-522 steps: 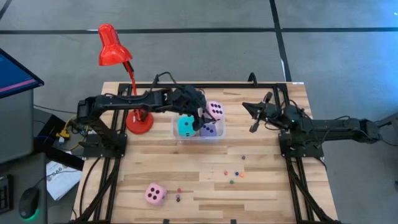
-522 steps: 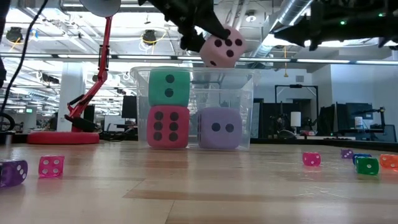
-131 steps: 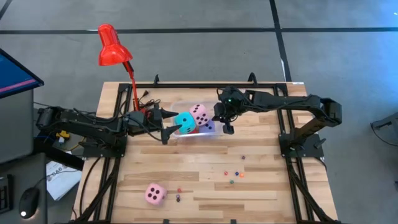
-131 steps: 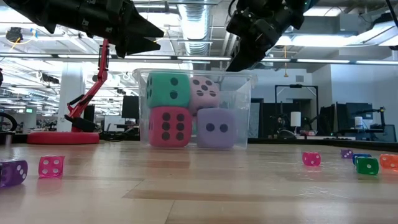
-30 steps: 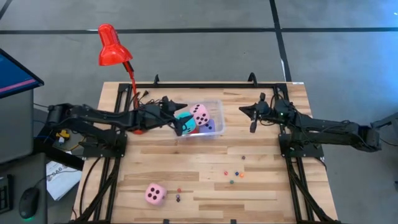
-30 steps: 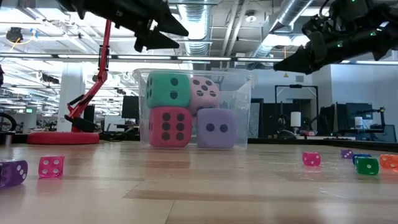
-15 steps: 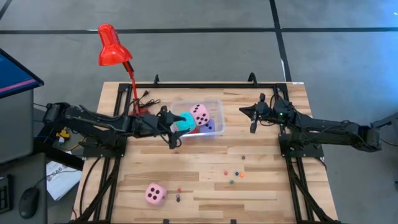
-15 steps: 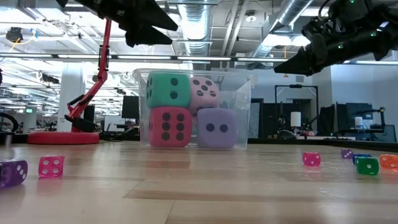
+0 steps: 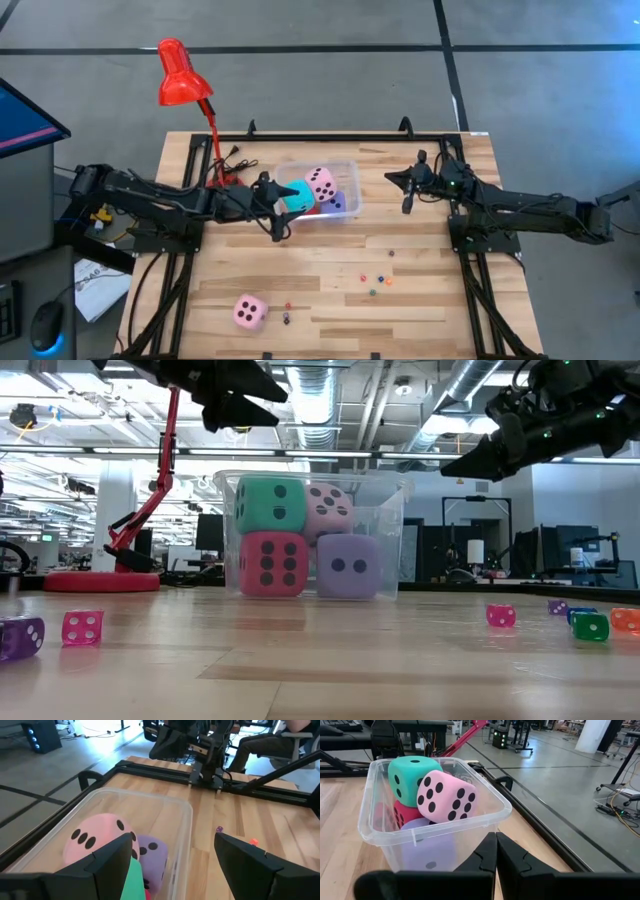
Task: Pick & Place Dice
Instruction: Put the small purple die into the transparent bin
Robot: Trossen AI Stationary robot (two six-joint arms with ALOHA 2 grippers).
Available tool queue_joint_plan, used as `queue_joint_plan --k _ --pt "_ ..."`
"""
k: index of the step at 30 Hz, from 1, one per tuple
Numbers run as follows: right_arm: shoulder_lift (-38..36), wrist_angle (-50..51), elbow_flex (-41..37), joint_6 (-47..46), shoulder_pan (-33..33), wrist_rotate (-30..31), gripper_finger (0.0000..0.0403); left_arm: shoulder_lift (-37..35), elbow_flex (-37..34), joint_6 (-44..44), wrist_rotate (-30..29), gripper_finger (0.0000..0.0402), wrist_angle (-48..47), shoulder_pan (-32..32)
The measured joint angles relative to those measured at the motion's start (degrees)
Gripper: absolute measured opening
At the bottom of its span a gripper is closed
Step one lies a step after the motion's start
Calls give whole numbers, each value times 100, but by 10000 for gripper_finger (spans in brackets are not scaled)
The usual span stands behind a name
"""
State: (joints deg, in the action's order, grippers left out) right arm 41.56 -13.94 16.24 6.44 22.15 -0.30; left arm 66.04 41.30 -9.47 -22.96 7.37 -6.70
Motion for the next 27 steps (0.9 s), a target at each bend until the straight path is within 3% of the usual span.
queue_joint_plan --k 5,18,27 --pt "0 -150 -1 -126 15 31 0 0 0 -2 0 274 87 0" --pt "0 189 -1 -2019 -196 -3 0 0 -4 14 4 274 470 2" --pt "0 103 -1 -1790 -370 -74 0 50 -4 157 7 274 550 50"
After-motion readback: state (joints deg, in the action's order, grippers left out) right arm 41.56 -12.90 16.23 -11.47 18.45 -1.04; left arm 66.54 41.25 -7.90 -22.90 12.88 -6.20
